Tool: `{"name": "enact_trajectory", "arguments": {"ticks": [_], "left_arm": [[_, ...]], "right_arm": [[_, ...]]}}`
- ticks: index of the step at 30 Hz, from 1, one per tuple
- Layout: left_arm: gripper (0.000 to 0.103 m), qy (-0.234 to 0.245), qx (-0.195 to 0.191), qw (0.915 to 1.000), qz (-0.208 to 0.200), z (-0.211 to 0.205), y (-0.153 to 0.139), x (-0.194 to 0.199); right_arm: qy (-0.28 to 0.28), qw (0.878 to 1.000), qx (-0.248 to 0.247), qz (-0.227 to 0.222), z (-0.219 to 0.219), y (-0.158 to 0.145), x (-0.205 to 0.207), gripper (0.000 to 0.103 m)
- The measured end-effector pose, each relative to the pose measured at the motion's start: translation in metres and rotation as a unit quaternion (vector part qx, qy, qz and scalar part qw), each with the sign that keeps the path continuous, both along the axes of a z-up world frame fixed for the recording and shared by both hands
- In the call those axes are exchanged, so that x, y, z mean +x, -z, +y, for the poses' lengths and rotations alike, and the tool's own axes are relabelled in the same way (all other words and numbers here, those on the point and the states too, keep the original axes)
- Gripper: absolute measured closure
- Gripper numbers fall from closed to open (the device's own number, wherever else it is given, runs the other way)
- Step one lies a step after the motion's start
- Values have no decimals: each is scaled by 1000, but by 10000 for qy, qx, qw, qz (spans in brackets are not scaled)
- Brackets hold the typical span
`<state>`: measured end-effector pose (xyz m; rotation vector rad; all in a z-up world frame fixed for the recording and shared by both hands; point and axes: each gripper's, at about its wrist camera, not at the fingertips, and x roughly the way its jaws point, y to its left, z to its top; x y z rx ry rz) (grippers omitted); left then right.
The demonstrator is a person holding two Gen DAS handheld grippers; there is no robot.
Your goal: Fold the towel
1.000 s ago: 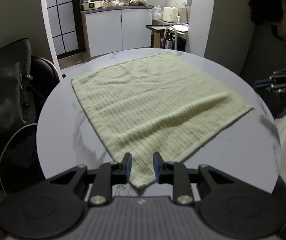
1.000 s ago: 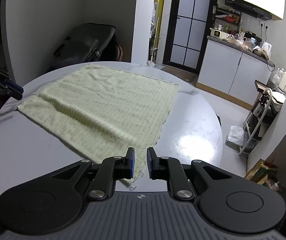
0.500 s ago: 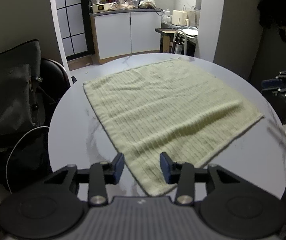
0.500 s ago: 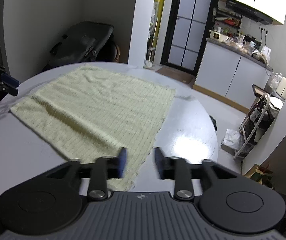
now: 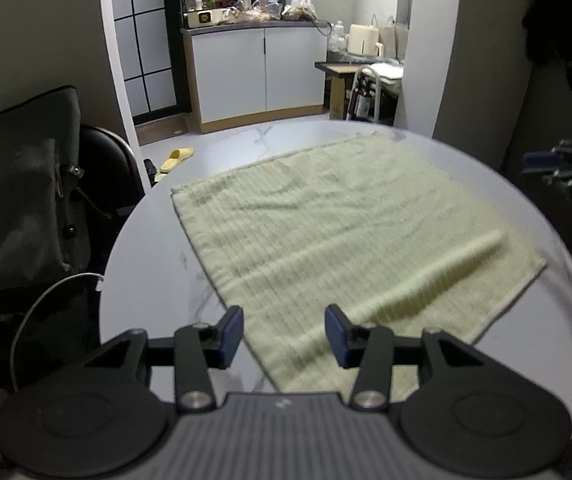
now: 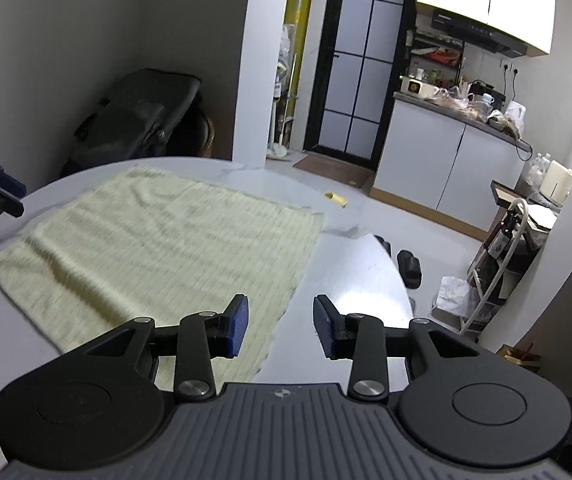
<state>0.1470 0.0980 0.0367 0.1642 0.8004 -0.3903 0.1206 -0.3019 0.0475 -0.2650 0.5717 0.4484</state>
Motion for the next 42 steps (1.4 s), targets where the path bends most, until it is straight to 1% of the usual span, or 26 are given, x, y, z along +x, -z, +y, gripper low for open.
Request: {"name": "enact_trajectory", "arguments": {"ticks": [2, 5, 8, 11, 14, 16, 19, 22, 28, 31, 36, 38, 42], "left_arm": [[48, -134, 39, 9999, -25, 0, -2, 7], [48, -107, 68, 9999, -20, 1, -1, 14], [46, -74, 121, 9999, -29, 3, 1, 23], [43, -145, 88, 9999, 7, 10, 7, 34], [43, -201, 62, 9998, 62, 17, 13, 48], [43, -218, 77, 9997, 49, 20, 15, 54], [42, -185, 59, 9998, 60, 21, 17, 63], [42, -107, 129, 9998, 85, 19, 20, 72], [42, -15, 185, 9997, 129, 18, 26, 90], [42, -30, 85, 9998, 172, 20, 27, 98], [42, -74, 77, 9997, 218, 21, 29, 111], [42, 2, 120, 9997, 201, 18, 28, 117], [42, -21, 257, 9996, 152, 13, 26, 132]], "right_arm": [[-38, 10000, 18, -9, 1, -1, 4, 63], [-141, 9999, -15, 17, 3, 3, 9, 63], [-1, 10000, -10, -16, 2, 8, 19, 63], [185, 9997, 116, 121, -2, 14, 42, 63], [83, 9999, -36, 65, 3, 15, 49, 63], [6, 9996, -262, 111, 11, 17, 58, 63], [90, 9991, -292, 288, 14, 22, 74, 63], [118, 9990, -250, 361, 17, 24, 85, 63], [-138, 9978, -499, 421, 27, 32, 97, 63], [-158, 9974, -500, 486, 29, 32, 105, 63], [-163, 9975, -453, 521, 30, 31, 119, 63], [-173, 9974, -470, 508, 31, 32, 124, 63], [-288, 9976, -429, 470, 35, 33, 136, 63]]}}
